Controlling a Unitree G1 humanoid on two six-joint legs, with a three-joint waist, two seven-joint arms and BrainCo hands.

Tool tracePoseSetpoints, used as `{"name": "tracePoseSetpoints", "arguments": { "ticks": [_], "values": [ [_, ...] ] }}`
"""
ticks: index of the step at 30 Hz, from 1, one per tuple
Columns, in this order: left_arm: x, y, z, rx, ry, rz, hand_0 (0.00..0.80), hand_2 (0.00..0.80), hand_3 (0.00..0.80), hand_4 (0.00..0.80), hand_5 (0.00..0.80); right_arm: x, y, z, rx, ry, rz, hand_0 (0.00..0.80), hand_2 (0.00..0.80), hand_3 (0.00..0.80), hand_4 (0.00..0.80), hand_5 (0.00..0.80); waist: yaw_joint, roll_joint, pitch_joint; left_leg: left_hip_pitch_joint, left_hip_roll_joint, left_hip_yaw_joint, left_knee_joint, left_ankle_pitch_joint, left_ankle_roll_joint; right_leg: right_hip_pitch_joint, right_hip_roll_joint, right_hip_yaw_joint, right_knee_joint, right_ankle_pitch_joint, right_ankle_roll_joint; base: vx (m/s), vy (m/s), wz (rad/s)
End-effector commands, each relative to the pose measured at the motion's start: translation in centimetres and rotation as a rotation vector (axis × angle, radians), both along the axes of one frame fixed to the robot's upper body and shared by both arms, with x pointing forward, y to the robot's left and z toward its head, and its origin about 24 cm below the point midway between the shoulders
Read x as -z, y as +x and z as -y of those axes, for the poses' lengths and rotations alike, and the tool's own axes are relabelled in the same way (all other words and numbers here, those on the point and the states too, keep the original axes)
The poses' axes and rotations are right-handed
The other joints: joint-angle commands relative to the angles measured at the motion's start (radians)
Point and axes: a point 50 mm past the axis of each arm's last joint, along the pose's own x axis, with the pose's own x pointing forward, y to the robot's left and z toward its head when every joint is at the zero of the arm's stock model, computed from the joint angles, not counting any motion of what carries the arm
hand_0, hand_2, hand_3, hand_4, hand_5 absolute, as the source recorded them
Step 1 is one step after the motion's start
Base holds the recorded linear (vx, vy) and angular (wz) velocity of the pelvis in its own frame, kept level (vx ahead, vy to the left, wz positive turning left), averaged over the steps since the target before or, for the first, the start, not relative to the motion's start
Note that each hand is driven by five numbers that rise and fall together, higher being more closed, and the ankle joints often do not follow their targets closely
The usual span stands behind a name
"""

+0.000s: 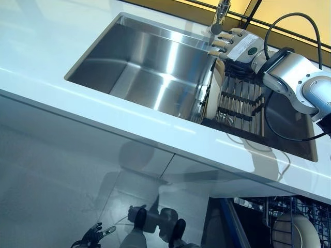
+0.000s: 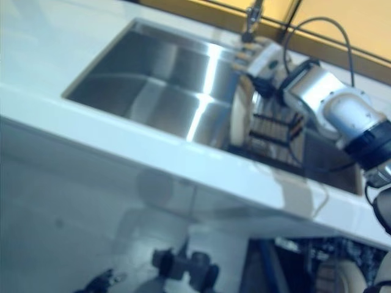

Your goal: Take plates into dishwasher

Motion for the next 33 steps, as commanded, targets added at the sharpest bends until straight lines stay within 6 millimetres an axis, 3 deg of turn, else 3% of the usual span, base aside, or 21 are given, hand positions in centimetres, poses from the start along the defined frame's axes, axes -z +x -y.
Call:
{"name": "tracePoseSetpoints", "arguments": {
  "ticks": [1,33],
  "values": [
    [-1.1,1.0,-1.5,-0.017,0.027,0.057,0.0,0.0,0.0,0.0,0.0,-1.7,-0.7,-0.1,-0.001,-0.034,0.059,0.0,0.0,0.0,0.0,0.0,0.024,-0.01,0.008,-0.006,-0.016,-0.017,-0.008,-0.076,0.04,0.04,0.021,-0.017,0.002,-0.074,0.035,0.0,0.0,0.0],
    [-1.3,1.4,-1.8,-0.059,0.011,0.08,0.0,0.0,0.0,0.0,0.0,-0.2,-0.6,-1.4,0.007,-0.115,-0.011,0.0,0.0,0.0,0.0,0.0,0.03,-0.015,0.028,-0.027,-0.017,-0.017,-0.008,-0.071,0.04,0.02,0.024,-0.022,0.002,-0.067,0.036,-0.001,0.0,0.0]
  ]
}}
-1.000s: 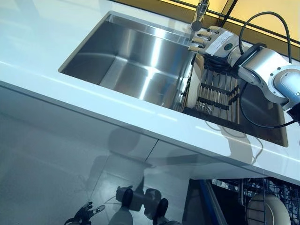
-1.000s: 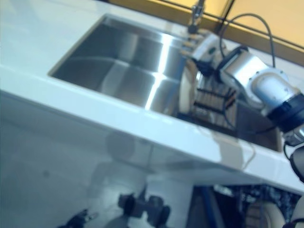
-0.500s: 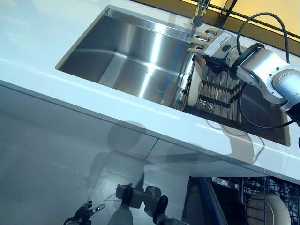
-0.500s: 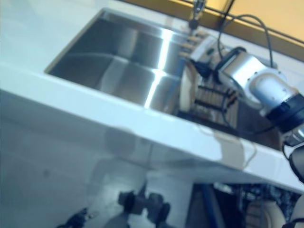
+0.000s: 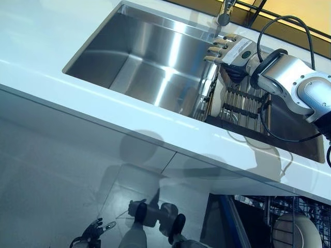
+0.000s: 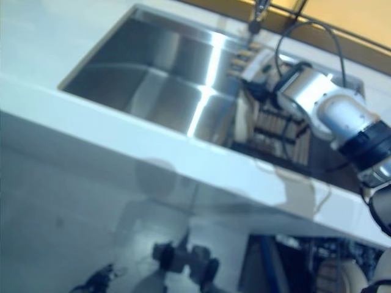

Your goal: Take plates into dishwasher

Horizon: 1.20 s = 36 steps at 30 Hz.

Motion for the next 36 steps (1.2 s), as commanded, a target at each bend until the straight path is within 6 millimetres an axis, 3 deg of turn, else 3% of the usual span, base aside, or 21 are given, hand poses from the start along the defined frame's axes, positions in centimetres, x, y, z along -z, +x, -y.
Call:
{"name": "tracePoseSetpoints", "arguments": {
  "ticks": [1,11,12,14,16,17,18,27,36],
  "values": [
    [-0.9,0.2,-1.7,-0.04,0.028,0.036,0.0,0.0,0.0,0.0,0.0,-0.6,-0.6,-0.5,0.008,-0.089,0.024,0.0,0.0,0.0,0.0,0.0,0.015,-0.013,-0.005,-0.009,-0.017,-0.014,-0.012,-0.072,0.041,0.034,0.023,-0.019,0.0,-0.068,0.036,0.0,0.0,0.0],
    [-0.9,0.0,-1.8,-0.043,0.029,0.037,0.0,0.0,0.0,0.0,0.0,1.2,0.5,1.2,0.205,-0.135,-0.098,0.0,0.0,0.0,0.0,0.0,0.016,-0.019,-0.004,-0.004,-0.014,-0.006,-0.012,-0.072,0.041,0.037,0.023,-0.021,0.0,-0.066,0.036,0.0,0.0,0.0],
    [-0.8,0.0,-1.8,-0.044,0.029,0.037,0.0,0.0,0.0,0.0,0.0,1.5,0.7,1.3,0.225,-0.143,-0.109,0.179,0.179,0.179,0.179,0.179,0.016,-0.02,-0.004,-0.004,-0.014,-0.004,-0.012,-0.072,0.041,0.038,0.023,-0.021,0.0,-0.066,0.035,0.0,0.0,0.0],
    [-0.8,-0.1,-1.8,-0.045,0.03,0.036,0.0,0.0,0.0,0.0,0.0,1.9,0.9,1.5,0.261,-0.156,-0.139,0.408,0.408,0.408,0.408,0.408,0.016,-0.02,-0.004,-0.003,-0.014,-0.002,-0.012,-0.072,0.04,0.038,0.022,-0.02,0.0,-0.066,0.035,0.0,0.0,0.0],
    [-0.8,-0.1,-1.9,-0.046,0.032,0.036,0.0,0.0,0.0,0.0,0.0,2.3,1.1,1.9,0.321,-0.176,-0.165,0.627,0.627,0.627,0.627,0.627,0.016,-0.02,-0.004,-0.002,-0.013,0.001,-0.012,-0.071,0.04,0.038,0.022,-0.02,0.0,-0.065,0.035,0.0,0.0,0.0],
    [-0.8,-0.1,-1.9,-0.046,0.033,0.035,0.0,0.0,0.0,0.0,0.0,2.3,1.1,2.0,0.33,-0.179,-0.172,0.678,0.678,0.678,0.678,0.678,0.016,-0.02,-0.005,-0.002,-0.013,0.001,-0.012,-0.071,0.039,0.039,0.022,-0.02,0.0,-0.065,0.035,0.0,0.0,0.0],
    [-0.8,-0.1,-2.0,-0.047,0.034,0.036,0.0,0.0,0.0,0.0,0.0,2.7,1.3,2.4,0.369,-0.188,-0.191,0.8,0.8,0.8,0.8,0.8,0.015,-0.02,-0.006,-0.002,-0.013,0.003,-0.012,-0.071,0.039,0.039,0.022,-0.02,0.0,-0.065,0.035,0.0,0.0,0.0],
    [-0.8,-0.1,-1.9,-0.051,0.034,0.032,0.0,0.0,0.0,0.0,0.0,4.3,2.1,3.1,0.487,-0.201,-0.257,0.8,0.8,0.8,0.8,0.8,0.018,-0.02,-0.011,0.006,-0.012,0.01,-0.012,-0.071,0.039,0.046,0.021,-0.017,0.0,-0.065,0.034,-0.001,0.0,0.0],
    [-0.7,-0.6,-2.1,-0.054,0.042,0.026,0.0,0.0,0.0,0.0,0.0,3.2,2.3,3.8,0.485,-0.121,-0.228,0.8,0.8,0.8,0.8,0.8,0.015,-0.027,-0.024,0.016,-0.009,0.021,-0.012,-0.076,0.038,0.054,0.022,-0.014,0.0,-0.066,0.036,0.0,0.0,0.0]
  ]
}}
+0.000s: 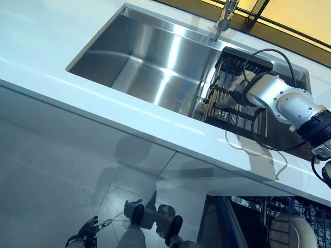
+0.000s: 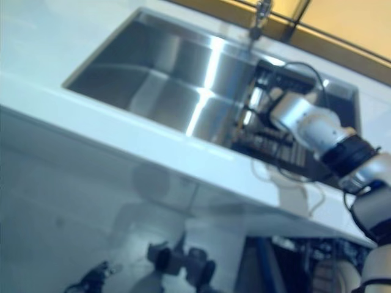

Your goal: Take plates into dishwasher

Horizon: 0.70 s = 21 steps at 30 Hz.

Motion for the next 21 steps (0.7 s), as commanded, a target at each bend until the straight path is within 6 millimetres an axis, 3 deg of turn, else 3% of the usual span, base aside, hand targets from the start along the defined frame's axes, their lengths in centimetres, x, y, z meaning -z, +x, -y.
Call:
{"name": "tracePoseSetpoints", "arguments": {
  "ticks": [1,11,21],
  "values": [
    [-0.1,-0.9,-1.0,-0.022,0.026,-0.002,0.0,0.0,0.0,0.0,0.0,-2.3,0.2,1.8,0.07,0.062,0.098,0.8,0.8,0.8,0.8,0.8,0.011,-0.005,-0.032,-0.002,-0.013,0.014,-0.016,-0.076,0.039,0.036,0.023,-0.016,-0.001,-0.067,0.039,0.0,0.0,0.0],
    [0.3,-1.7,-0.8,-0.017,0.038,-0.026,0.0,0.0,0.0,0.0,0.0,-6.4,-0.8,3.6,0.075,0.197,0.262,0.8,0.8,0.8,0.8,0.8,-0.026,-0.03,-0.107,0.057,-0.005,0.048,-0.016,-0.103,0.041,0.071,0.03,0.027,-0.001,-0.071,0.049,0.015,-0.015,-0.1],
    [0.9,-3.0,-0.6,0.009,0.036,-0.077,0.0,0.0,0.0,0.0,0.0,-10.6,-2.6,7.4,0.119,0.415,0.418,0.8,0.8,0.8,0.8,0.8,-0.07,-0.025,-0.19,0.129,0.003,0.108,-0.016,-0.145,0.048,0.108,0.034,0.089,-0.001,-0.074,0.065,0.042,-0.002,-0.21]
  ]
}}
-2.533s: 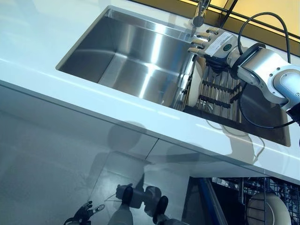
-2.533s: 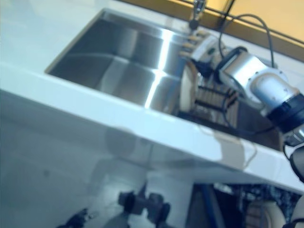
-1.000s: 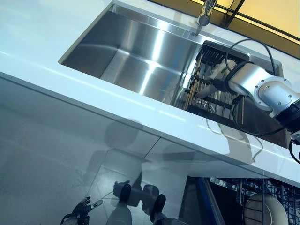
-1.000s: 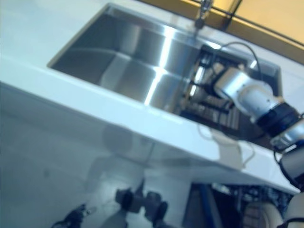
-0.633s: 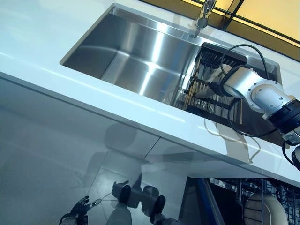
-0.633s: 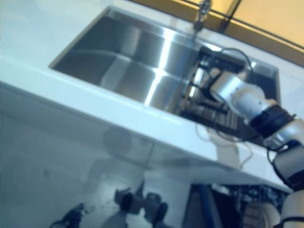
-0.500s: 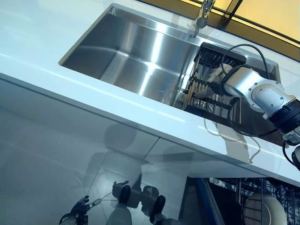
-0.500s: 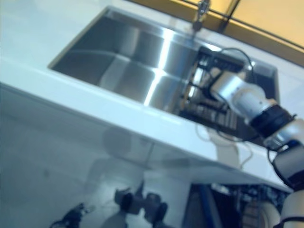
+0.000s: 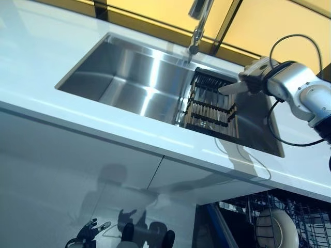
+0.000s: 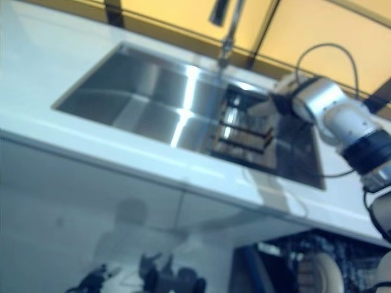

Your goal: Take plates into dishwasher

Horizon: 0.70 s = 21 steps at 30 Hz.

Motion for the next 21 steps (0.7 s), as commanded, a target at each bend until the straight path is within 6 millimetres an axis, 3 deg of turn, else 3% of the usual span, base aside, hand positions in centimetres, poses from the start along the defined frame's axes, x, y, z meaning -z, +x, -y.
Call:
{"name": "tracePoseSetpoints", "arguments": {
  "ticks": [1,11,21],
  "values": [
    [0.4,-1.2,-0.5,0.022,0.029,-0.039,0.0,0.0,0.0,0.0,0.0,-6.0,-1.8,3.6,0.129,0.12,0.208,0.8,0.8,0.8,0.8,0.8,-0.019,0.019,-0.058,0.038,-0.015,0.005,-0.003,-0.13,0.057,0.071,0.013,-0.009,0.002,-0.084,0.076,0.037,0.006,-0.22],
    [1.1,-2.3,0.3,0.056,0.01,-0.089,0.0,0.0,0.0,0.0,0.0,-7.4,-4.4,8.2,0.163,0.415,0.379,0.8,0.8,0.8,0.8,0.8,-0.077,0.043,-0.112,0.095,-0.01,0.059,-0.003,-0.163,0.063,0.096,0.019,0.055,0.002,-0.085,0.085,0.027,0.009,-0.2],
    [1.5,-2.4,0.9,0.085,-0.003,-0.118,0.0,0.0,0.0,0.0,0.0,-5.8,-6.6,13.0,0.244,0.623,0.391,0.8,0.8,0.8,0.8,0.8,-0.135,0.064,-0.137,0.133,0.001,0.109,-0.003,-0.18,0.063,0.112,0.026,0.097,0.002,-0.087,0.086,0.015,-0.009,-0.18]
  ]
}}
